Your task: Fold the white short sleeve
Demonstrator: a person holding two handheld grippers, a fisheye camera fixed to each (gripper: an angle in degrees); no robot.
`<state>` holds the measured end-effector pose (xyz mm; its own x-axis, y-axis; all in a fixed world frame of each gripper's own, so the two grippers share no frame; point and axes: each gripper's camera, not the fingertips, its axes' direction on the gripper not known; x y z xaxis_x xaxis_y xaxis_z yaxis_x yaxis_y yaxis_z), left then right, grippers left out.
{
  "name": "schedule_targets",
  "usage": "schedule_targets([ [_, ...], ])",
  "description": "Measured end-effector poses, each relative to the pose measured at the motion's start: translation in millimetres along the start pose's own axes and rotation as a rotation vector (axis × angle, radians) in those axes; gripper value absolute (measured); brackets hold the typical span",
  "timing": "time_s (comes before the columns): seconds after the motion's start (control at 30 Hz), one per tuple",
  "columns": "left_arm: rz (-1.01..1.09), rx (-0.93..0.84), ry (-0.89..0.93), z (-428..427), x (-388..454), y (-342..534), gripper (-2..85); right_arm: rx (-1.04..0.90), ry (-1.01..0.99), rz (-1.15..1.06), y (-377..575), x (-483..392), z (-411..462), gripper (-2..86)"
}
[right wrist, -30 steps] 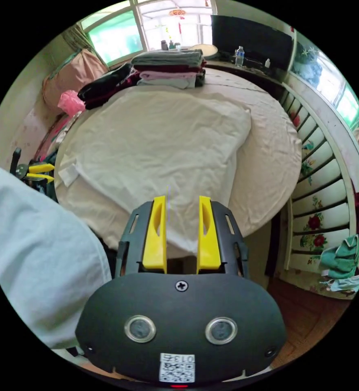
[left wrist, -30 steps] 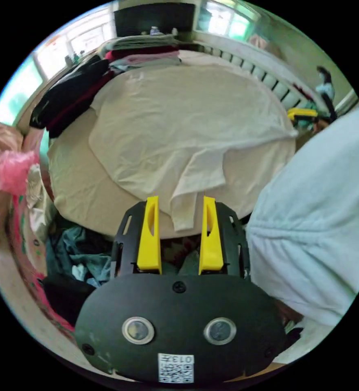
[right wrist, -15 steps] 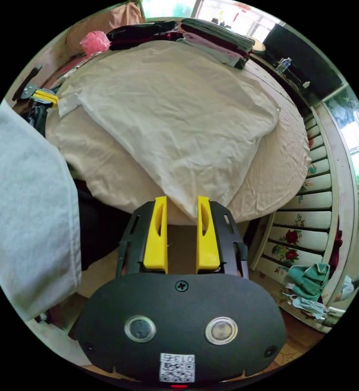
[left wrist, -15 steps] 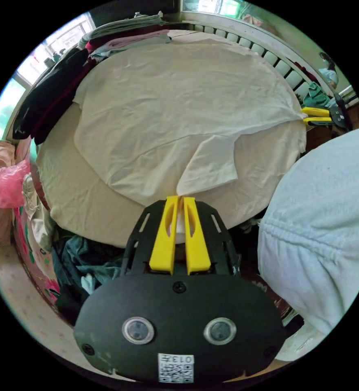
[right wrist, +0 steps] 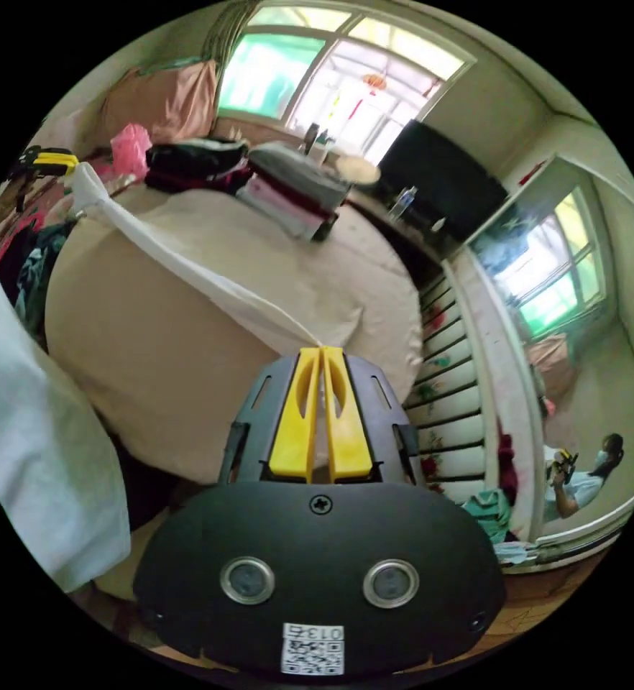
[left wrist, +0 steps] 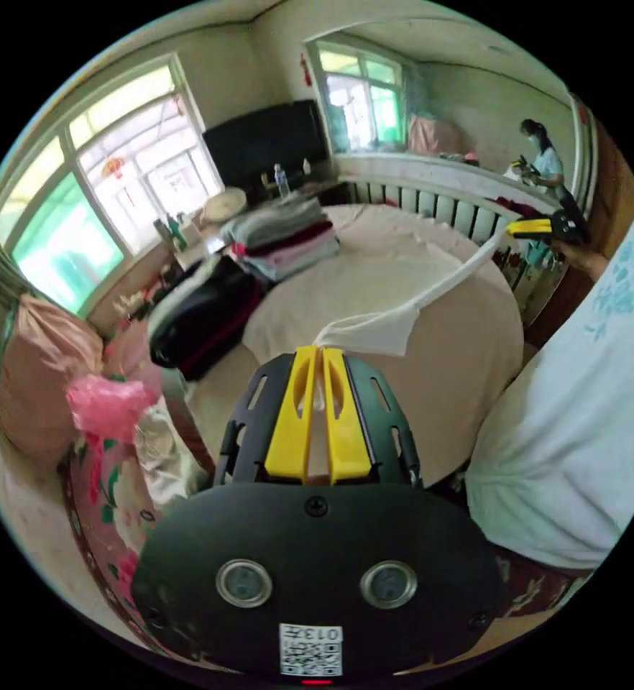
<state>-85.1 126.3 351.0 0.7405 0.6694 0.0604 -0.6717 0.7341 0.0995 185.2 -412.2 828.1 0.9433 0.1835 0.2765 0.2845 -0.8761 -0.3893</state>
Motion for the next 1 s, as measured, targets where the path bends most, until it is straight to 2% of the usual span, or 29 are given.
schedule_targets([
  [0.17, 0.152, 0.228, -0.118, -120, 12, -57, 0.3, 0.238, 0.184, 0.031, -46, 37, -110, 0.3],
  [0.3, 0.179, 0.397, -0.133, -200, 12, -80, 0.3, 0.442, 0.278, 0.055, -69, 55, -201, 0.3],
  [0.4, 0.171, 0.514, -0.123, -253, 5, -98, 0.3, 0.510, 0.322, 0.050, -88, 65, -239, 0.2],
  [0.53, 0.131, 0.501, -0.170, -262, -26, -147, 0.3, 0.514, 0.266, -0.007, -129, 83, -232, 0.2],
  [0.7, 0.016, 0.399, -0.027, -193, -114, -244, 0.3, 0.425, 0.022, -0.028, -248, 126, -134, 0.2],
  [0.8, -0.009, 0.409, -0.094, -180, -148, -308, 0.2, 0.446, 0.143, -0.104, -314, 128, -125, 0.2],
  [1.0, 0.148, 0.622, -0.309, -279, -118, -390, 0.3, 0.680, 0.328, -0.095, -338, 148, -208, 0.2],
])
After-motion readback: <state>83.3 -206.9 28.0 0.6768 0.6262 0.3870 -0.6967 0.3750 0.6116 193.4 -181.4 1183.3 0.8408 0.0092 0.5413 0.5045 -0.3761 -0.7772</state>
